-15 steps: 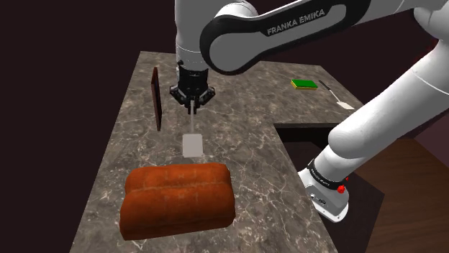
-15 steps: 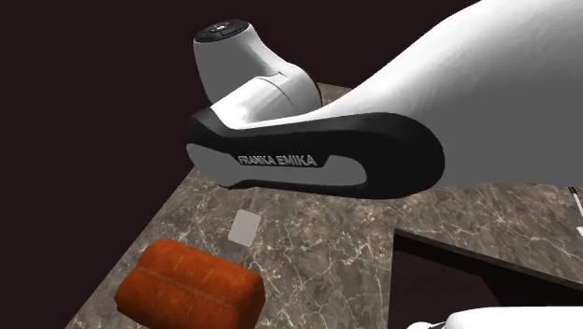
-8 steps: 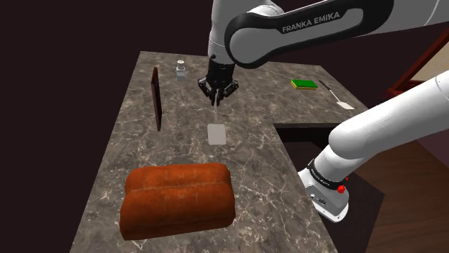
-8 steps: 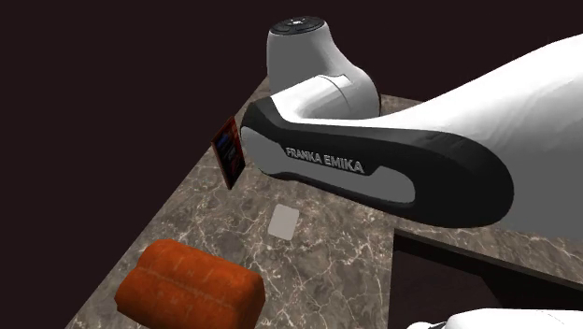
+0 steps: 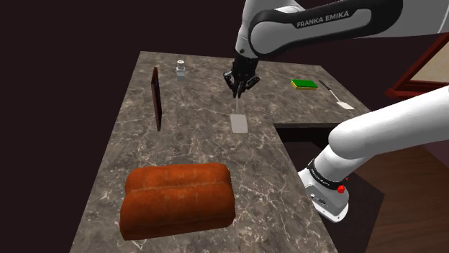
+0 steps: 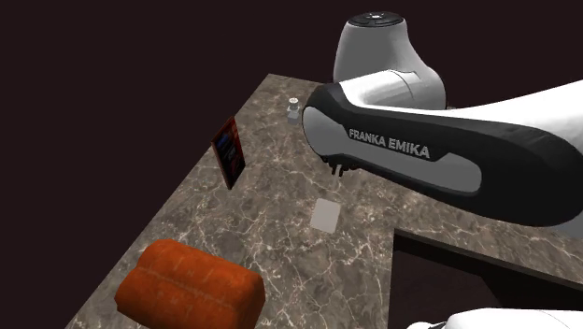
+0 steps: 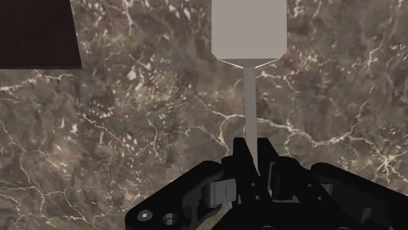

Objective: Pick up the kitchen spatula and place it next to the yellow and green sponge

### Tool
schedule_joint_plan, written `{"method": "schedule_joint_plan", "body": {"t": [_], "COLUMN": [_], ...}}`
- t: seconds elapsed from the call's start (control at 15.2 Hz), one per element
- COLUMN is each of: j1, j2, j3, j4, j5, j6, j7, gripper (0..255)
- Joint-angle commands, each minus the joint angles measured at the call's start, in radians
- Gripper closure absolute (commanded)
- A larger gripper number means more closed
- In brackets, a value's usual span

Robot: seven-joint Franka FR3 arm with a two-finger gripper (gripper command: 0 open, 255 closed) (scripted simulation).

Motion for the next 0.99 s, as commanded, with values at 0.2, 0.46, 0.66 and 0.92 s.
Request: {"method": "schedule_joint_plan", "body": {"t": [0.2, 0.46, 0.66, 0.92], "j1": [-0.033, -0.075, -0.112, -0.166], "j2": [-0.058, -0.077, -0.077, -0.057], "j3": [-0.116, -0.202, -0.264, -0.344], "j4": [-0.073, -0.104, -0.115, -0.111], "j5": [-0.021, -0.055, -0.085, -0.129], "j6": [0.003, 0.007, 0.014, 0.025], "j7": [-0.144, -0.250, -0.327, -0.428], "gripper": [255, 255, 255, 255]}}
